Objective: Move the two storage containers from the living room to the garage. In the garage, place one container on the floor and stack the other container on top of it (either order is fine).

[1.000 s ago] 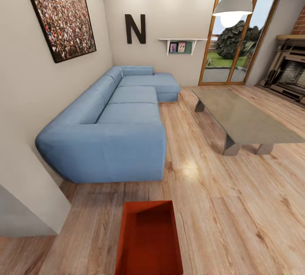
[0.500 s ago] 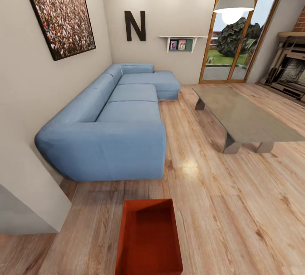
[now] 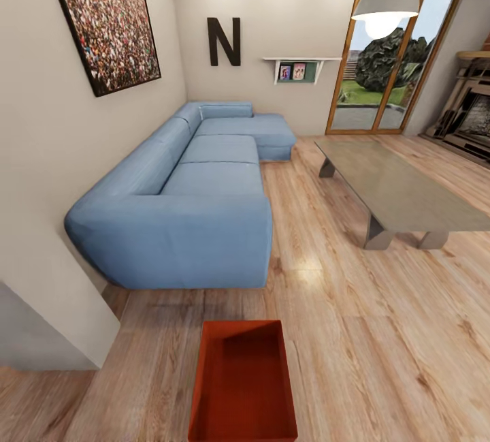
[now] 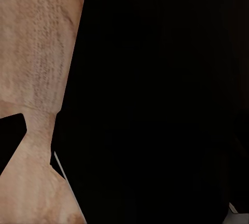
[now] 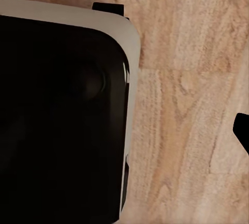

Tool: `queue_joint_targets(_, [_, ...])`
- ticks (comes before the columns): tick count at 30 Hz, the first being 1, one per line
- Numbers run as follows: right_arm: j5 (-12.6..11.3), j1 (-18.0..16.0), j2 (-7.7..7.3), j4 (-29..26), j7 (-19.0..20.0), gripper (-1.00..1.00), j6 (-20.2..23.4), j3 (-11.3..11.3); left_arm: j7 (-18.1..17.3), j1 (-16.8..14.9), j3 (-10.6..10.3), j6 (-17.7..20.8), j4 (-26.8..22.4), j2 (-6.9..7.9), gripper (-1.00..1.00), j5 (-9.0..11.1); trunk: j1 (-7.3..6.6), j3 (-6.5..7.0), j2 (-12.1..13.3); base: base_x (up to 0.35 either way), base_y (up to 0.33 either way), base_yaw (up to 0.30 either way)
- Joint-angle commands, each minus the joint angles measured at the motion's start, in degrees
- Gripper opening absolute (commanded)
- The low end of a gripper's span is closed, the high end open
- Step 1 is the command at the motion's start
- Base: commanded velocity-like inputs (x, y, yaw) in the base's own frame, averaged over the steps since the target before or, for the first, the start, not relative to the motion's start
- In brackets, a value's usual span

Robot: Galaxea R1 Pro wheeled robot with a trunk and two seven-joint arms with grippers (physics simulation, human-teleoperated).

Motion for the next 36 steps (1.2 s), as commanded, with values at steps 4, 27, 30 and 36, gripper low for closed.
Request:
queue_joint_targets(4, [0.3, -0.1, 0.0, 0.2, 0.1, 1.0, -0.3, 0.1, 0.0, 0.0, 0.0, -0.1, 0.0, -0.02, 1.0, 0.2, 0.0, -0.04, 0.0, 0.0, 0.0, 0.002])
queue_joint_targets(27, [5.1, -0.1, 0.19, 0.2, 0.4, 1.0, 0.2, 0.3, 0.0, 0.0, 0.0, -0.1, 0.0, -0.02, 1.0, 0.2, 0.0, -0.72, 0.0, 0.0, 0.0, 0.04])
queue_joint_targets(30, [5.4, -0.1, 0.21, 0.2, 0.4, 1.0, 0.2, 0.2, 0.0, 0.0, 0.0, -0.1, 0.0, -0.02, 1.0, 0.2, 0.0, -0.96, 0.0, 0.0, 0.0, 0.099])
queue_joint_targets(36, [5.5, -0.1, 0.18, 0.2, 0.3, 1.0, 0.2, 0.2, 0.0, 0.0, 0.0, -0.1, 0.0, -0.02, 1.0, 0.2, 0.0, -1.45, 0.0, 0.0, 0.0, 0.097])
